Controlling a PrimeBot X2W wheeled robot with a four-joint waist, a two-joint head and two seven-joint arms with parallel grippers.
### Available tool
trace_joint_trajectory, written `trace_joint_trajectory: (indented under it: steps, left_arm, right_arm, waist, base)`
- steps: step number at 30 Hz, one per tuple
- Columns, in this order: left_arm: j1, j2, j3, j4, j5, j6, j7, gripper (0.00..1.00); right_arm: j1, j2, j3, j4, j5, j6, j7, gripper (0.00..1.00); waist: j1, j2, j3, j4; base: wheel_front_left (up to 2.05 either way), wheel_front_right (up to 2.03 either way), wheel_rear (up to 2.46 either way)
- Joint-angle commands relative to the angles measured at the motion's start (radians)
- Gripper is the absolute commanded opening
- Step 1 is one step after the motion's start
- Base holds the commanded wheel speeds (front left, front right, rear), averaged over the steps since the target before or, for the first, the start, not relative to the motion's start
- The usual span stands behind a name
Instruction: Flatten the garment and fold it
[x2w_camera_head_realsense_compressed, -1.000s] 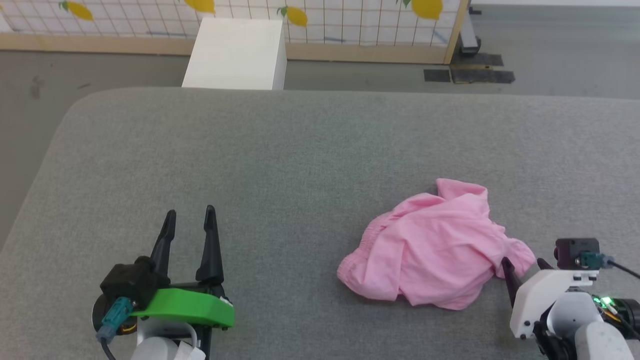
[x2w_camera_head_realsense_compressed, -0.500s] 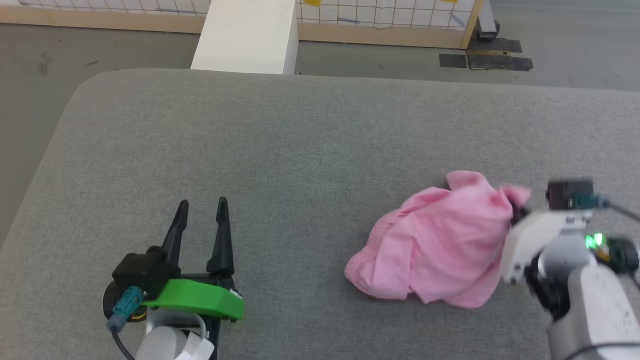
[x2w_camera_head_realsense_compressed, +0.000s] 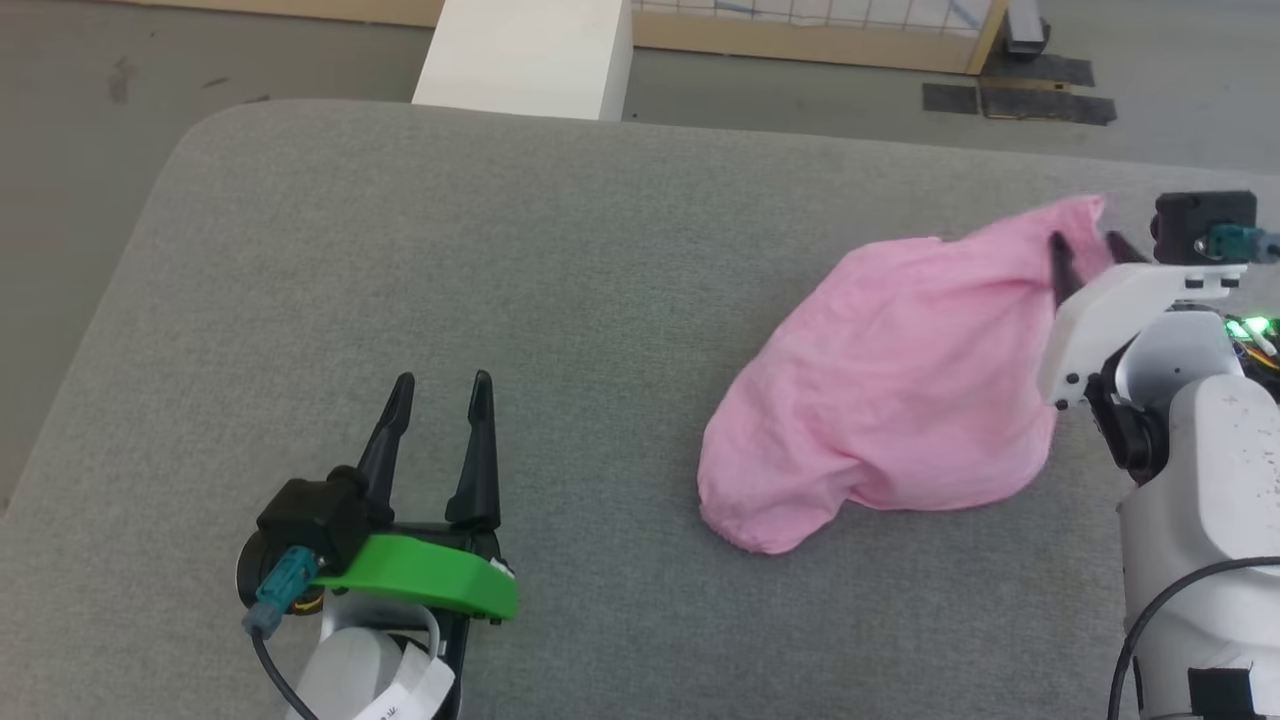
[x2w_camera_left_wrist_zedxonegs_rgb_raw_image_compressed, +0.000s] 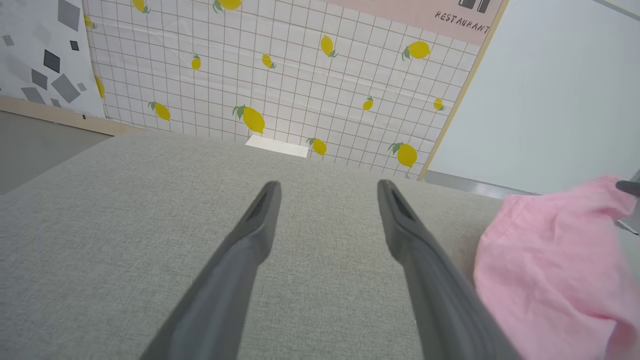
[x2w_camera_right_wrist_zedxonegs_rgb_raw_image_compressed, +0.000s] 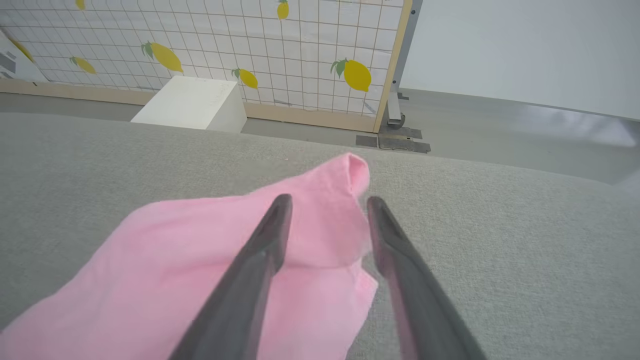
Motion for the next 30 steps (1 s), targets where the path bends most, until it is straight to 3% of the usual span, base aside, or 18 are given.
trace_joint_trajectory:
  steps: [1, 6, 13, 19, 23, 30]
  left_arm:
    - [-0.015, -0.003, -0.001, 0.003, -0.012, 0.009, -0.004, 1.00]
    - [-0.001, -0.003, -0.005, 0.010, -0.018, 0.015, -0.004, 1.00]
    - [0.028, -0.003, -0.040, 0.043, -0.015, -0.013, -0.004, 1.00]
    - [0.038, -0.003, -0.156, 0.102, -0.028, -0.045, 0.002, 1.00]
    - [0.029, -0.003, -0.260, 0.162, -0.085, -0.057, 0.079, 1.00]
    - [0.003, -0.003, -0.336, 0.262, -0.193, -0.001, 0.255, 1.00]
  right_arm:
    - [-0.011, 0.000, -0.016, 0.020, -0.011, -0.002, -0.035, 1.00]
    - [0.046, -0.003, 0.007, 0.030, 0.010, -0.002, -0.182, 1.00]
    - [0.293, -0.023, 0.144, -0.136, 0.138, -0.002, -0.345, 1.00]
    - [0.501, -0.012, 0.205, -0.292, 0.177, -0.002, -0.371, 1.00]
    - [0.574, -0.004, 0.228, -0.332, 0.198, -0.002, -0.355, 1.00]
    - [0.590, -0.001, 0.265, -0.368, 0.223, -0.002, -0.339, 1.00]
  waist:
    - [0.0000, 0.0000, 0.006, 0.008]
    - [0.0000, 0.0000, -0.019, 0.002]
    - [0.0000, 0.0000, -0.079, -0.052]
    - [0.0000, 0.0000, -0.109, -0.118]
    - [0.0000, 0.0000, -0.116, -0.163]
    - [0.0000, 0.0000, -0.111, -0.234]
  base:
    - [0.00, 0.00, 0.00]
    - [0.00, 0.00, 0.00]
    - [0.00, 0.00, 0.00]
    - [0.00, 0.00, 0.00]
    - [0.00, 0.00, 0.00]
    - [0.00, 0.00, 0.00]
